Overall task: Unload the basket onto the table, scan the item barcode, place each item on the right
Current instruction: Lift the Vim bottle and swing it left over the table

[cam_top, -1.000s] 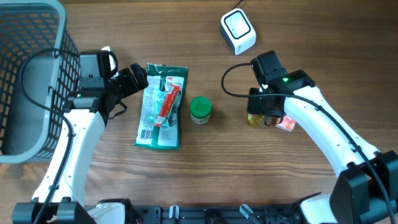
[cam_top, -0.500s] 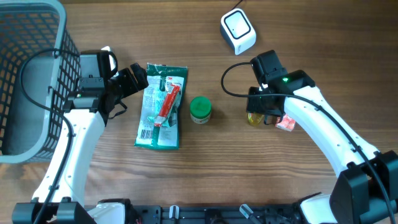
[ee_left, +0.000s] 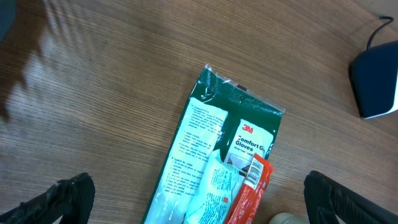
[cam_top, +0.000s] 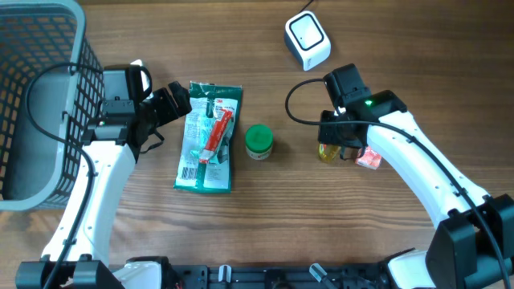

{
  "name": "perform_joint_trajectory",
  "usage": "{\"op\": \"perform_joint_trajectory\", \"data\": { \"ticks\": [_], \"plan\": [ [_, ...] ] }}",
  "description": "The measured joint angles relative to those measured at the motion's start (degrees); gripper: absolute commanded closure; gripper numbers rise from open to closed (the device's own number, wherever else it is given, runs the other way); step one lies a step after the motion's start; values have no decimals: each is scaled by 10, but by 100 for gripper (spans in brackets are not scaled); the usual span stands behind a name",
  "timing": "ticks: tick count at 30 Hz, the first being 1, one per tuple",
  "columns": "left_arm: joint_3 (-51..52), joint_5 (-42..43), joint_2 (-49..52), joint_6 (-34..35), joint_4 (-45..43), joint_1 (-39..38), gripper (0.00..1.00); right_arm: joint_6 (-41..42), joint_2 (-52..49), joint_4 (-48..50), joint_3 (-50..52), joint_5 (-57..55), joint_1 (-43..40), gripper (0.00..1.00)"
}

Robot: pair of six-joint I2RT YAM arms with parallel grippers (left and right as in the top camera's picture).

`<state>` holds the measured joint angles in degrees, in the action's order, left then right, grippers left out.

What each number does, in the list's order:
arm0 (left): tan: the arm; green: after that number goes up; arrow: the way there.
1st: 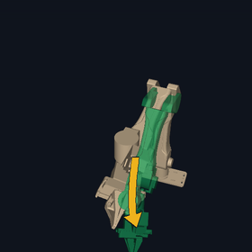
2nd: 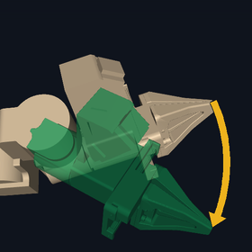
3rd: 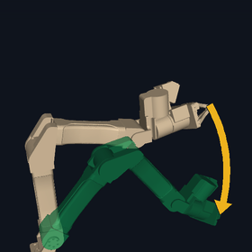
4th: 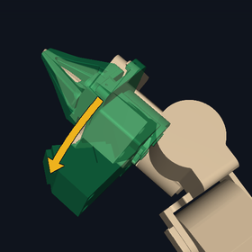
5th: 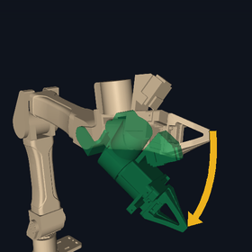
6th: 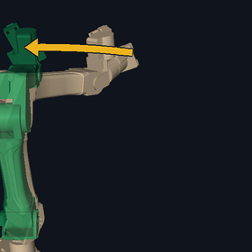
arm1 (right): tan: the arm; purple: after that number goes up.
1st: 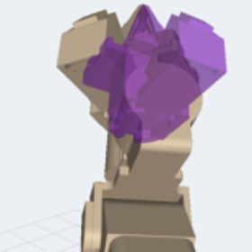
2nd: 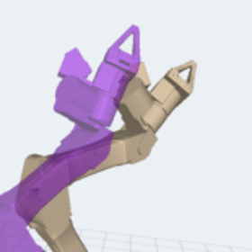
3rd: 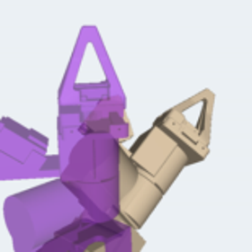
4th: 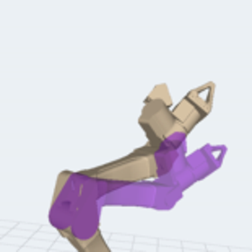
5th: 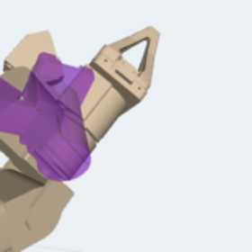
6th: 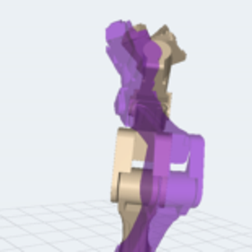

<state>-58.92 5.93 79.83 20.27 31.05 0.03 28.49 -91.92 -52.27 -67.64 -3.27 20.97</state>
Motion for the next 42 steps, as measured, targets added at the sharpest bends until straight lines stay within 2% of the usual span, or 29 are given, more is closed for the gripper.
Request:
{"op": "perform_joint_trajectory", "data": {
  "ticks": [2, 4, 8, 12, 15, 21, 26, 42],
  "plan": [
    [0, 0, 0, 0, 0, 0, 0, 0, 0, 0, 0, 0, 0, 68],
    [0, 0, 0, 0, 0, 0, 0, -3, 1, -1, 0, 12, -7, 68],
    [0, 0, 0, 0, 0, 0, 0, -53, 36, -11, 0, 105, -64, 69],
    [0, 0, 0, 0, 0, 0, 0, -138, 114, -13, 0, 310, -153, 69],
    [0, 0, 0, 0, 0, 0, 0, -224, 156, -26, 0, 528, -208, 69],
    [0, 0, 0, 0, 0, 0, 0, -323, 158, -49, 0, 752, -214, 69],
    [0, 0, 0, 0, 0, 0, 0, -342, 158, -59, 0, 797, -214, 69],
    [0, 0, 0, 0, 0, 0, 0, -346, 158, -71, 0, 826, -214, 71]
  ]
}}
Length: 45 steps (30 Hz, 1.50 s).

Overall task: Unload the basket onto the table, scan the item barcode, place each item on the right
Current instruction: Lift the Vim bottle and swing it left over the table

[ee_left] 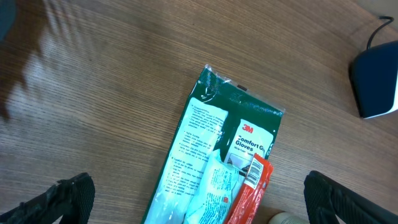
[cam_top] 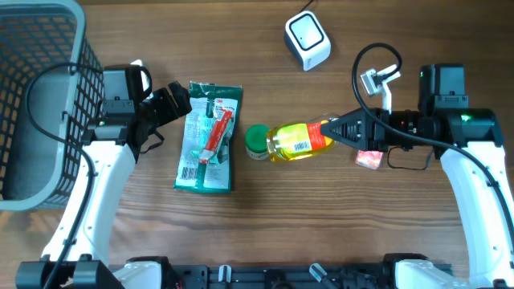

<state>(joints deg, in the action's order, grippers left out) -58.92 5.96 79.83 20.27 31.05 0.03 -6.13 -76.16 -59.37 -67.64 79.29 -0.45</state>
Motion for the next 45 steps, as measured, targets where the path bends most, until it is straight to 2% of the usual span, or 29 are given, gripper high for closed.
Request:
{"op": "perform_joint_trajectory", "data": {
  "ticks": [45],
  "plan": [
    [0, 0, 0, 0, 0, 0, 0, 2, 0, 0, 0, 13, 0, 70]
  ]
}}
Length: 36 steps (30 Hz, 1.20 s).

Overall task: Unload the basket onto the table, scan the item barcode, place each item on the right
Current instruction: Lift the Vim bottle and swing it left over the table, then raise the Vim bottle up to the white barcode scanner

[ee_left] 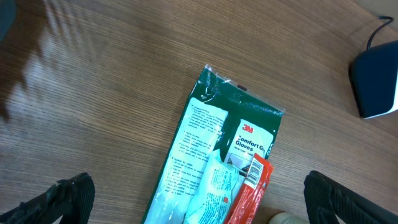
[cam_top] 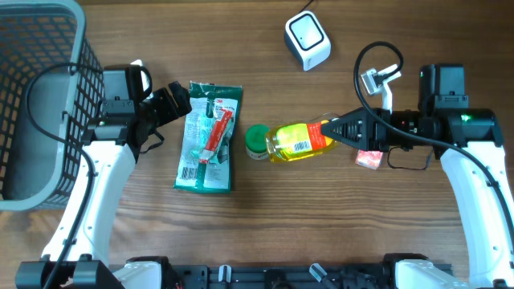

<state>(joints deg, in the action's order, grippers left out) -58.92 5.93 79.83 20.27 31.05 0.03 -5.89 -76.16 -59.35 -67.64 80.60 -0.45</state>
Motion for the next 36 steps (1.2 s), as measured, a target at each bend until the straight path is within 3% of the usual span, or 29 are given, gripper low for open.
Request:
{"op": "perform_joint_trajectory", "data": {
  "ticks": [30, 36],
  "plan": [
    [0, 0, 0, 0, 0, 0, 0, 0, 0, 1, 0, 0, 0, 70],
    [0, 0, 0, 0, 0, 0, 0, 3, 0, 9, 0, -2, 0, 74]
  ]
}}
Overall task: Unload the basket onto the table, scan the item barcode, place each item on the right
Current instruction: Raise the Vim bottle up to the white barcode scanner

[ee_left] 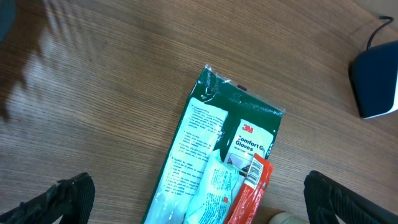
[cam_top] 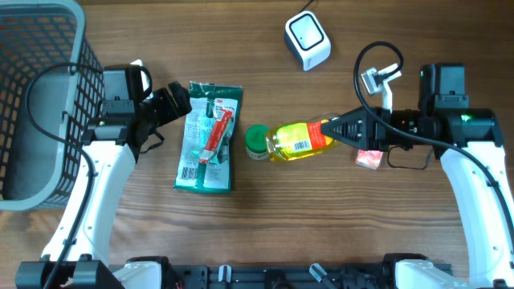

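Note:
A yellow bottle (cam_top: 297, 139) with a barcode label on its upward side is held sideways over the table's middle, with my right gripper (cam_top: 332, 130) shut on its capped end. The white scanner (cam_top: 307, 40) stands at the back, well apart from the bottle. My left gripper (cam_top: 172, 99) is open and empty just left of a green glove pack (cam_top: 201, 160). In the left wrist view the gripper (ee_left: 199, 205) straddles the near part of that pack (ee_left: 214, 143), with its dark fingers (ee_left: 69, 196) at the bottom corners.
A red and white packet (cam_top: 216, 133) lies on the glove pack. A green-lidded jar (cam_top: 259, 141) sits beside the bottle's base. A small pink packet (cam_top: 369, 158) lies under the right arm. A grey wire basket (cam_top: 76, 48) fills the far left. The scanner's cable runs off the back edge.
At first my right gripper was down at the yellow bottle on the table beside the pink packet. By the second moment it held the bottle out sideways toward the green jar, label up, and it has stayed there. The left arm has not moved.

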{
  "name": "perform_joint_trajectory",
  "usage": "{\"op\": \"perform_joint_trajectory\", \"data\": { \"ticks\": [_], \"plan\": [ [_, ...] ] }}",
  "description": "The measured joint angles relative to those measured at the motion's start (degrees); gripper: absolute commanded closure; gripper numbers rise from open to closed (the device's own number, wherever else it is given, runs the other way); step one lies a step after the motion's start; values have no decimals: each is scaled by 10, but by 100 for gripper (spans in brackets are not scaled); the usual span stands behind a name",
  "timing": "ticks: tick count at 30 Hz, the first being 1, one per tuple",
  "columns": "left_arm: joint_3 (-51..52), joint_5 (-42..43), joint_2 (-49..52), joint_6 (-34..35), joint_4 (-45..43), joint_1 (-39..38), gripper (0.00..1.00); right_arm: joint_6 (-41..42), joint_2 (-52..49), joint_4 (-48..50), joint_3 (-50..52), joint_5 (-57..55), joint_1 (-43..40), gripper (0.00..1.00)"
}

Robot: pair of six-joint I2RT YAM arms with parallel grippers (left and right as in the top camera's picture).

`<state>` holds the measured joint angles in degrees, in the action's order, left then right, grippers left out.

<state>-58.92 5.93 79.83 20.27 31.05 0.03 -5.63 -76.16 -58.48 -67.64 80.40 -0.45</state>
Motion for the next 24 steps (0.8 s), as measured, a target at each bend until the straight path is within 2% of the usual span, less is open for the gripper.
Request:
{"op": "perform_joint_trajectory", "data": {
  "ticks": [3, 8, 10, 13, 15, 18, 20, 24],
  "plan": [
    [0, 0, 0, 0, 0, 0, 0, 20, 0, 15, 0, -45, 0, 80],
    [0, 0, 0, 0, 0, 0, 0, 94, 0, 28, 0, -268, 5, 80],
    [0, 0, 0, 0, 0, 0, 0, 130, 0, 26, 0, -382, 19, 85],
    [0, 0, 0, 0, 0, 0, 0, 175, 0, 28, 0, -523, 46, 85],
    [0, 0, 0, 0, 0, 0, 0, 188, -3, 8, -19, -577, 56, 85],
    [0, 0, 0, 0, 0, 0, 0, 193, -36, -68, -129, -643, 60, 83],
    [0, 0, 0, 0, 0, 0, 0, 191, -87, -134, -257, -699, 68, 81],
    [0, 0, 0, 0, 0, 0, 0, 177, -191, -162, -451, -811, 114, 82]
  ]
}}
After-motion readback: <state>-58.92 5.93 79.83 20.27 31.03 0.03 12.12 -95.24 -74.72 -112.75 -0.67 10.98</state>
